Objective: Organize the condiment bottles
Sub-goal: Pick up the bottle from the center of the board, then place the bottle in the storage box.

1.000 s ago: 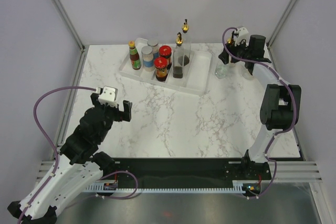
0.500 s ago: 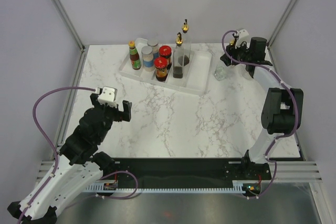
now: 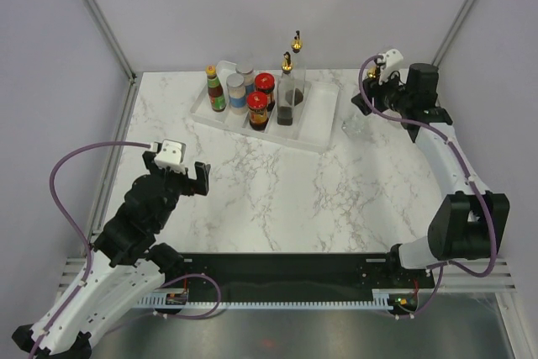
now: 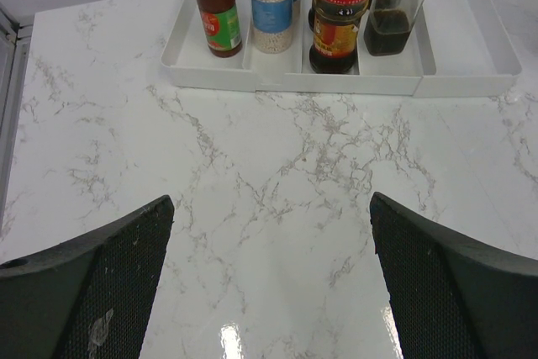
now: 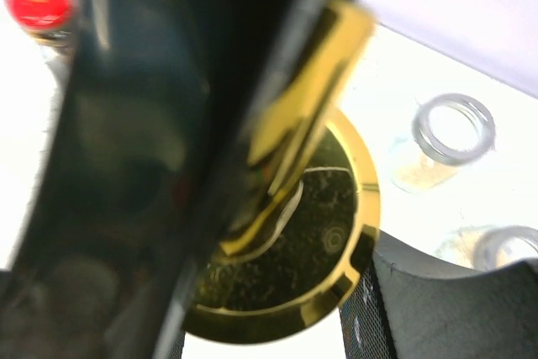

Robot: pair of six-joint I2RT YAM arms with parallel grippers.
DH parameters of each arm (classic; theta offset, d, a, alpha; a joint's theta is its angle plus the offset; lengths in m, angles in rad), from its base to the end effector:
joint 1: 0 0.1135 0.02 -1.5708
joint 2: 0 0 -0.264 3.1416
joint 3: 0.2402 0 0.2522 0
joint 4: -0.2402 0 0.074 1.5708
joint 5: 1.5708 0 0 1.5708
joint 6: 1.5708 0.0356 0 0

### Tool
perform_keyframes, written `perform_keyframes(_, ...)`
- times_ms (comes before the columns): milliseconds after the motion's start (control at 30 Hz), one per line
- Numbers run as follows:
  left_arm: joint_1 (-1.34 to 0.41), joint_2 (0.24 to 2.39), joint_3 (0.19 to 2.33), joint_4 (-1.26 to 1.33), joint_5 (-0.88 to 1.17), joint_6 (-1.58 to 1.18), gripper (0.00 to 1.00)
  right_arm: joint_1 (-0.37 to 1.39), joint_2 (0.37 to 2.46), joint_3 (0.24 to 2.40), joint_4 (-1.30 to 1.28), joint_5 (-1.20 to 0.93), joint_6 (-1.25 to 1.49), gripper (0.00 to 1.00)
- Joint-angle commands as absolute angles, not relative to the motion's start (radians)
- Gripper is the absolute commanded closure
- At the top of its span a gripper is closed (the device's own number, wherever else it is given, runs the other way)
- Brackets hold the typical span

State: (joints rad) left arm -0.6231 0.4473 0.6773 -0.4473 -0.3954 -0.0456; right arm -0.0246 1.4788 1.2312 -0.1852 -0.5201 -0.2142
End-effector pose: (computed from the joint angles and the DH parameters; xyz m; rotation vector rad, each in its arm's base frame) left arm 0.0983 -0.0537 0.3189 0.2284 1.7581 -0.1302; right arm 0.3435 0.0092 0.3305 -0.5104 1.8931 0.3634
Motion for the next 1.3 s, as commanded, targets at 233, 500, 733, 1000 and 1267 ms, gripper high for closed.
perform_keyframes(233,-0.623,0.423,0.667,-0.411,-0.422,-0.041,0.00,0.243,1.446,1.347,-0.176,-0.537,-0.156,1.00)
perform_keyframes(500,-0.623,0.420,0.664,-0.410,-0.431,-0.040,0.00,0.408,1.594,1.494,-0.176,-0.431,-0.186,1.00)
perform_keyframes(733,-0.623,0.426,0.664,-0.410,-0.434,-0.038,0.00,0.462,1.753,1.626,-0.160,-0.377,-0.196,1.00)
perform_keyframes(1000,-0.621,0.434,0.664,-0.410,-0.437,-0.037,0.00,0.486,1.858,1.730,-0.126,-0.318,-0.207,1.00)
perform_keyframes(1267,-0.623,0.440,0.663,-0.407,-0.437,-0.034,0.00,0.497,1.922,1.746,-0.081,-0.279,-0.225,1.00)
